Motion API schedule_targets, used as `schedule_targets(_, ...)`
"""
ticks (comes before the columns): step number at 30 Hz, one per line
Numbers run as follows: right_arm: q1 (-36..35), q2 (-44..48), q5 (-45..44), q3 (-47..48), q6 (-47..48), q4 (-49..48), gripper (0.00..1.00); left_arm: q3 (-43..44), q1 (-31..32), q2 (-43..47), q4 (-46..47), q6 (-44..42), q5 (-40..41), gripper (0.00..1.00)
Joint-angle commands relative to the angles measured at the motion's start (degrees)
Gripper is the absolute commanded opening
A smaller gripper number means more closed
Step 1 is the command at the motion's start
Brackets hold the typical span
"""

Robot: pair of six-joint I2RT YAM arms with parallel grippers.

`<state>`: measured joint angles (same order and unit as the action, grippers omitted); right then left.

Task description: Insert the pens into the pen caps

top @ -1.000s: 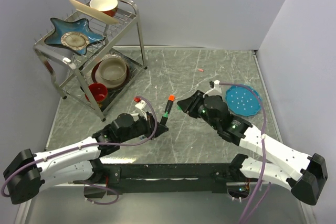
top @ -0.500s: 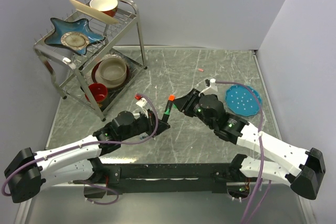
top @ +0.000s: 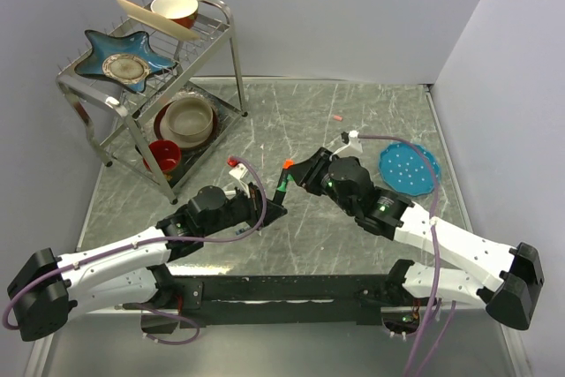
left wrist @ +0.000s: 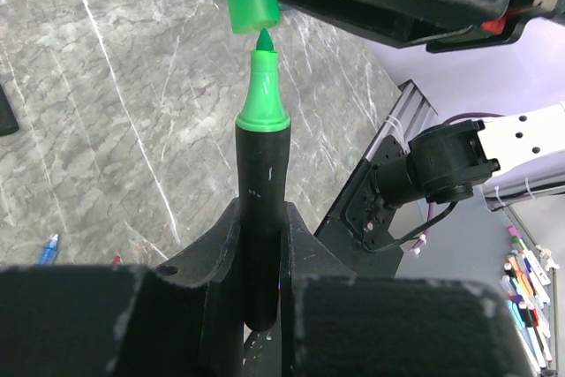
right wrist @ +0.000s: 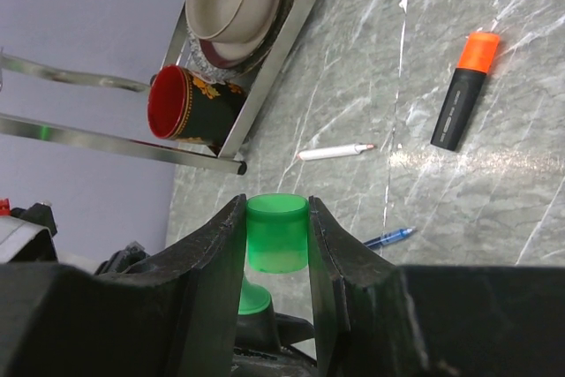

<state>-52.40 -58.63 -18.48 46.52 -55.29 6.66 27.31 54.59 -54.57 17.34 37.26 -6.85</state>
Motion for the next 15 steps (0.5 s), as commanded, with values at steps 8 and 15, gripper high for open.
schedule_targets(8,-0.9,-1.0,-3.3,5.2,-0.1,0.8,0.0,0.3,0.3,0.3,3.8,0.0,-0.4,0.01)
schedule_targets(15,-1.3,-1.8,-3.5,5.9,0.2,1.2,0.0,0.4,0.4,0.4,3.8,0.1,0.0,0.01)
